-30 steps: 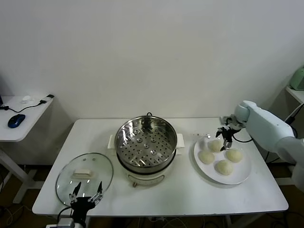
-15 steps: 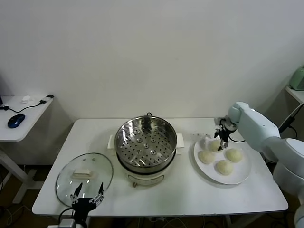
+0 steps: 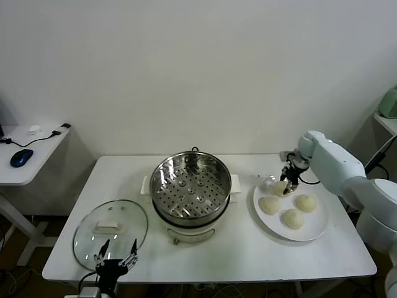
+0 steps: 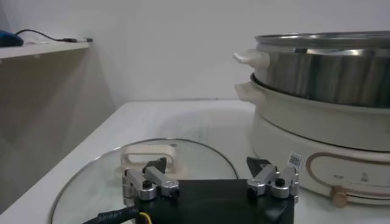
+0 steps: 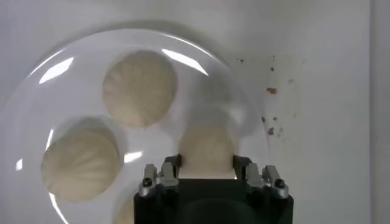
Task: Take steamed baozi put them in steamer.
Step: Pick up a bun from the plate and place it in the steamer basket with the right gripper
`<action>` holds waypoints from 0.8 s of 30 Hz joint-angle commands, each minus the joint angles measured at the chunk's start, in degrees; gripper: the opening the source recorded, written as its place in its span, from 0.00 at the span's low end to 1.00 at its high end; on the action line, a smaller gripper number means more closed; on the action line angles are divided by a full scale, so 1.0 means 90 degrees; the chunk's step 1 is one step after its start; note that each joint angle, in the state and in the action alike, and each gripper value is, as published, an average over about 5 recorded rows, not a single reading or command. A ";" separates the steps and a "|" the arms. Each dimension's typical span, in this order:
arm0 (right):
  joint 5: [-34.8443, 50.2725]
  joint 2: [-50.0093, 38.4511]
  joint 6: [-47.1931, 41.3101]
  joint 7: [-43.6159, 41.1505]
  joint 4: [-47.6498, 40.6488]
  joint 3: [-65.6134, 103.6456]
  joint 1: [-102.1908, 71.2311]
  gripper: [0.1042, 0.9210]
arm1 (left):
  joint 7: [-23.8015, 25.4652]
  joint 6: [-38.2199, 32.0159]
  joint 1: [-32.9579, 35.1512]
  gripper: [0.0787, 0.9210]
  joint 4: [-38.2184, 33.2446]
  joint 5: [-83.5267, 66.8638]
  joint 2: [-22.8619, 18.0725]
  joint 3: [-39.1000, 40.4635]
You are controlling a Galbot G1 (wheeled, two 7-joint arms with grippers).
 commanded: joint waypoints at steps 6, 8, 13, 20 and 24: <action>0.2443 0.0266 0.0491 -0.0488 0.3019 -0.3096 0.4016 0.56 | -0.0002 0.0027 0.0026 0.88 -0.0221 -0.0020 0.0000 0.0010; 0.2764 0.0541 0.0672 -0.0538 0.3671 -0.3300 0.4565 0.56 | -0.0003 0.0029 0.0041 0.88 -0.0264 -0.0025 0.0016 -0.0012; 0.2884 0.1197 0.1392 -0.0305 0.5295 -0.3534 0.5232 0.56 | -0.0007 0.0056 0.0034 0.88 -0.0328 -0.0033 0.0037 -0.0038; 0.0370 0.1663 0.3382 0.0473 0.4873 -0.2987 0.3753 0.56 | -0.0012 0.0094 0.0037 0.88 -0.0395 -0.0020 0.0043 -0.0019; -0.1159 0.1851 0.3934 0.0869 0.4104 -0.2297 0.2622 0.56 | -0.0014 0.0125 0.0052 0.88 -0.0447 -0.0022 0.0032 -0.0013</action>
